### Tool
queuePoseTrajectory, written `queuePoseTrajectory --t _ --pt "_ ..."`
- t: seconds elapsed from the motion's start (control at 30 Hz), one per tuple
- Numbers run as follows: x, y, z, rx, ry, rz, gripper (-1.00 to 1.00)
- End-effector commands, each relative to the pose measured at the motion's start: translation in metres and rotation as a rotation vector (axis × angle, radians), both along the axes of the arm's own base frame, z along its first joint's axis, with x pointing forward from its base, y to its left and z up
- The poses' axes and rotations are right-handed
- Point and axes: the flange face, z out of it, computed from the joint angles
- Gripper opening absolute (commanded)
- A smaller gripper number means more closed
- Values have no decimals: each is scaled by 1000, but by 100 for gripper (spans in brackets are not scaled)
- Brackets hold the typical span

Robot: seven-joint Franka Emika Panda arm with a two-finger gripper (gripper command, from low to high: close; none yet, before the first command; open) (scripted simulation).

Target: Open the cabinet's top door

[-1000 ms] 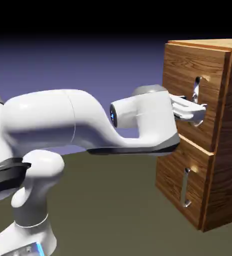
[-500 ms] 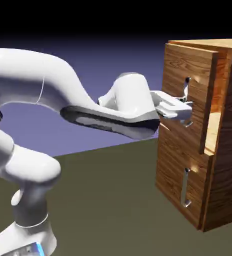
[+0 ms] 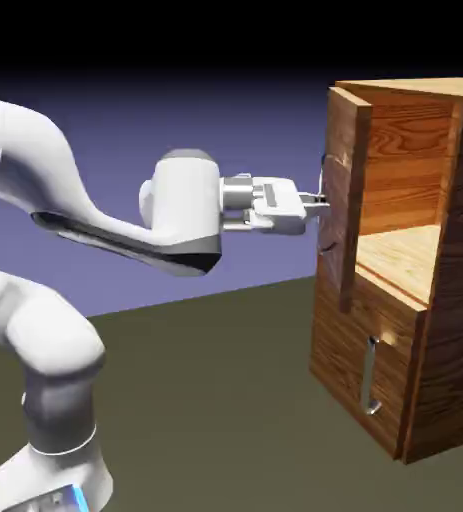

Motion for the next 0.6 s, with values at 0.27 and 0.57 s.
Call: queuePoseTrajectory --t 0.27,0.57 --pt "-27 50 0 0 0 -194 -100" --pt "-45 115 0 0 0 -422 -100"
